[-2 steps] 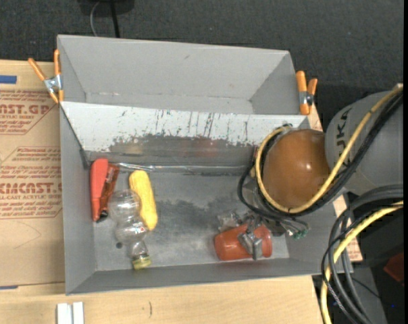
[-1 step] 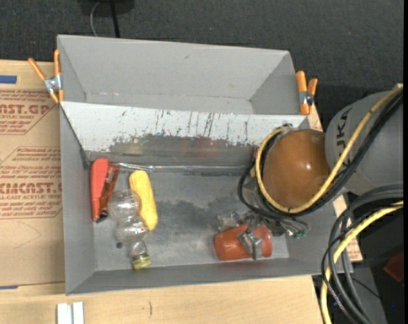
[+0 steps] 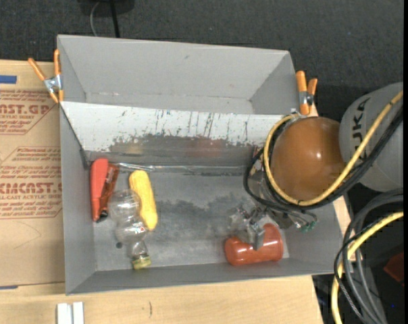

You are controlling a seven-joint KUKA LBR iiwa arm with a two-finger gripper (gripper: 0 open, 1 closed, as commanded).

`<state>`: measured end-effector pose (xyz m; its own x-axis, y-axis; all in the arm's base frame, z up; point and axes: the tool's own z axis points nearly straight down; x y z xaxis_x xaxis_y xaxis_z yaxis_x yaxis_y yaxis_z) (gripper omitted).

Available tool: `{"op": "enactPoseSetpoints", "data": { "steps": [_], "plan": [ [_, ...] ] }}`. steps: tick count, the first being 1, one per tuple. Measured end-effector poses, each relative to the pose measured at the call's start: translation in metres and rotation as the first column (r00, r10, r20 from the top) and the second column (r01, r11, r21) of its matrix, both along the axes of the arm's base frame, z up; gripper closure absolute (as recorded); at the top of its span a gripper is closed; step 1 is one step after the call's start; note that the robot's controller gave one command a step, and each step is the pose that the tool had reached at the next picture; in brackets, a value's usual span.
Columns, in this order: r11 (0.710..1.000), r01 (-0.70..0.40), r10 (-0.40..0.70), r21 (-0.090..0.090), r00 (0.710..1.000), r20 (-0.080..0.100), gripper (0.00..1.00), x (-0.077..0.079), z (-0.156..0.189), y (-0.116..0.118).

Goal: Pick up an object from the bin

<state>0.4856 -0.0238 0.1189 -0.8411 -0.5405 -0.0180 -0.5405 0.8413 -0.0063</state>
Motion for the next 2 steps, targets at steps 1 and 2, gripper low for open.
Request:
{"op": "enactPoseSetpoints", "data": {
  "steps": [1,2],
  "plan": [
    [0.999,0.047,-0.047,0.000,0.999,-0.002,0.00,0.0049,0.1063,0.0056],
    [0.999,0.047,-0.047,0.000,0.999,-0.003,0.00,0.0044,0.1057,0.0057]
  ]
}}
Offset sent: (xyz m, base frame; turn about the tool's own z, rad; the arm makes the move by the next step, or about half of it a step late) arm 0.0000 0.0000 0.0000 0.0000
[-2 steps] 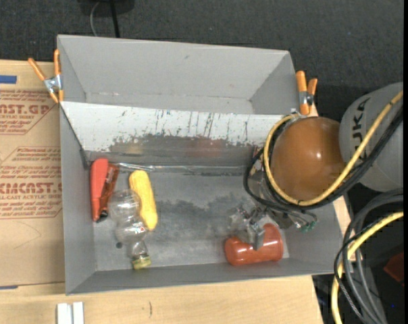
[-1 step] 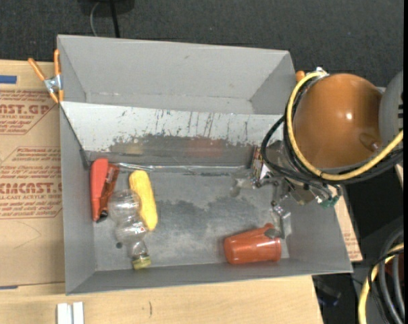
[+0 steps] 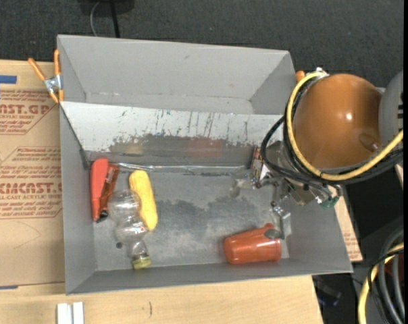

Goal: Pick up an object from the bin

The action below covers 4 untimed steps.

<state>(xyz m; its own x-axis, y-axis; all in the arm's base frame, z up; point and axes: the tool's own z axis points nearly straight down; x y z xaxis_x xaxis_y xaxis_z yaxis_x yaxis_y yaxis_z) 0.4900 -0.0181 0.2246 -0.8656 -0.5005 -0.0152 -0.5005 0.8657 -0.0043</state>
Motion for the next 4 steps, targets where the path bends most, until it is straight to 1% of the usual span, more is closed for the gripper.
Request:
{"op": "enactPoseSetpoints", "data": {
  "steps": [1,2,3,4],
  "plan": [
    [0.998,-0.065,0.065,-0.001,0.998,0.010,0.00,-0.001,-0.031,-0.015],
    [0.999,-0.047,0.047,0.000,0.999,0.003,0.00,-0.005,-0.076,-0.023],
    [1.000,-0.017,0.017,0.003,1.000,0.007,0.00,-0.003,-0.104,-0.044],
    [0.891,-0.455,0.455,-0.006,0.891,0.005,1.00,0.000,-0.155,-0.035]
  ]
}}
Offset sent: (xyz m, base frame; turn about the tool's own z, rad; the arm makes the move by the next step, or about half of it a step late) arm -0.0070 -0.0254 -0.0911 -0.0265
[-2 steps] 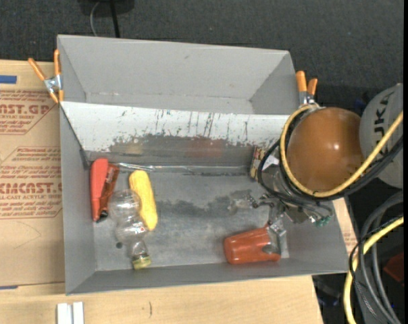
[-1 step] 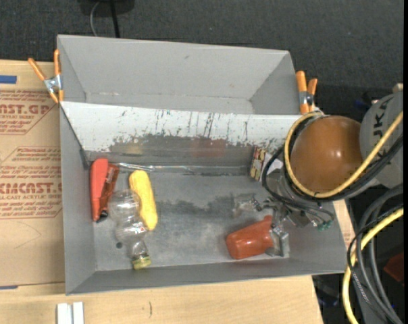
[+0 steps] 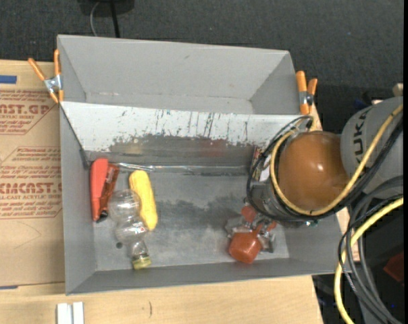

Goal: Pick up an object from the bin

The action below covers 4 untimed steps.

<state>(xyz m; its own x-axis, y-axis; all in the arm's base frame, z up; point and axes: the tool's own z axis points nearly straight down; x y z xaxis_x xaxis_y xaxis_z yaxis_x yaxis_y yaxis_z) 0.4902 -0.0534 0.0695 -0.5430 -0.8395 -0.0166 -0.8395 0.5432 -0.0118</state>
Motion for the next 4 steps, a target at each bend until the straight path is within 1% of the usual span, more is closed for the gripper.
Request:
{"op": "enactPoseSetpoints", "data": {
  "steps": [1,2,3,4],
  "plan": [
    [1.000,0.000,0.000,0.000,1.000,0.000,1.00,0.000,0.000,0.000],
    [1.000,-0.029,0.029,0.002,1.000,0.001,1.00,0.001,0.119,-0.002],
    [1.000,-0.029,0.029,0.002,1.000,0.001,1.00,0.000,0.119,-0.002],
    [1.000,-0.031,0.031,0.005,1.000,-0.004,1.00,0.004,0.170,-0.002]
  ]
}}
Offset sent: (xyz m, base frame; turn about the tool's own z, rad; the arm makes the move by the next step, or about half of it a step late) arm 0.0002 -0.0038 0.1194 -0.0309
